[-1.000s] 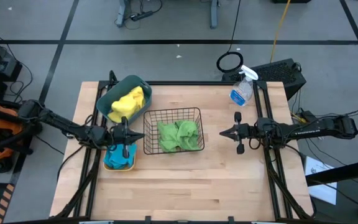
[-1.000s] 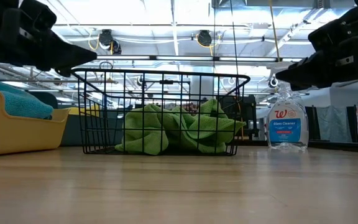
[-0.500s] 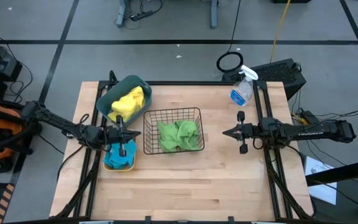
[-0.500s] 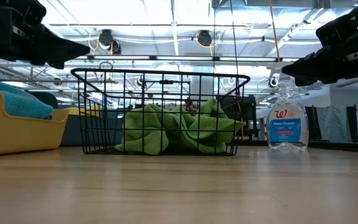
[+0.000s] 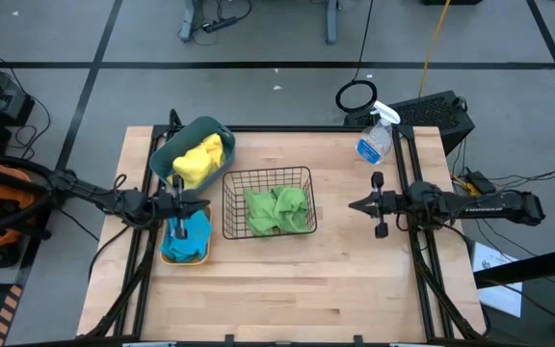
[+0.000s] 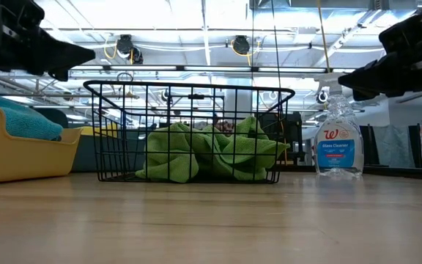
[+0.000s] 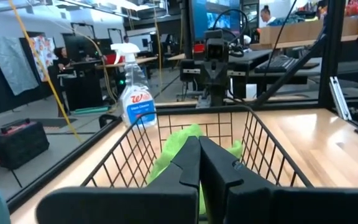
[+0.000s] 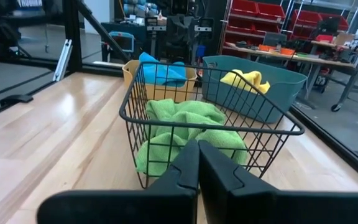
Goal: Sort microfiber towel by color & place in baskets
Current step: Return to Home Position
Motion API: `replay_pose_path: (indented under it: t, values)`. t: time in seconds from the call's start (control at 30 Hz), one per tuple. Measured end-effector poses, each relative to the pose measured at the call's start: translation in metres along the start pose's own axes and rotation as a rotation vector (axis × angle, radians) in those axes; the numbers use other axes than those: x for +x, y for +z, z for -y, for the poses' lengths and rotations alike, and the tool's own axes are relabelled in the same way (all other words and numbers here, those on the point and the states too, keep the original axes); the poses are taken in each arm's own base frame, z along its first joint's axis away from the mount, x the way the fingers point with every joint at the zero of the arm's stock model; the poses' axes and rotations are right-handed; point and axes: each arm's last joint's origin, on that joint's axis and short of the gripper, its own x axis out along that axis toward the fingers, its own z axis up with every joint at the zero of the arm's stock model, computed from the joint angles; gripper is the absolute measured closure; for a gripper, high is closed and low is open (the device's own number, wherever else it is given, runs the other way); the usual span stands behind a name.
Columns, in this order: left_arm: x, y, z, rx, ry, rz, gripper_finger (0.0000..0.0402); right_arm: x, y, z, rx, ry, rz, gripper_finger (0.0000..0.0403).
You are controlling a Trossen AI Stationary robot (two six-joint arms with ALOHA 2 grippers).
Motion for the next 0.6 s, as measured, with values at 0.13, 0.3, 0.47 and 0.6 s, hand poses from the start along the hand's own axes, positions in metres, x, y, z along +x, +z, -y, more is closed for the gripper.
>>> replay_pose_path:
  t: [0.13,0.3,0.47,0.6]
  values:
    - [-0.006,-0.002,-0.003,-0.006,0.005,-0.004,0.0399,-0.003,0.003,0.000,0.023,-0.013,0.029,0.0403]
    - [-0.009,0.000,-0.005,-0.018,0.024,-0.004,0.0399,-0.008,0.004,0.001,0.026,-0.054,0.054,0.0403]
    - [-0.009,0.000,-0.005,-0.013,0.024,-0.013,0.0399,-0.013,0.005,0.001,0.026,-0.061,0.072,0.0403]
    - [-0.009,0.000,-0.005,-0.008,0.015,-0.011,0.0399,-0.017,0.005,0.001,-0.003,-0.064,0.081,0.0403]
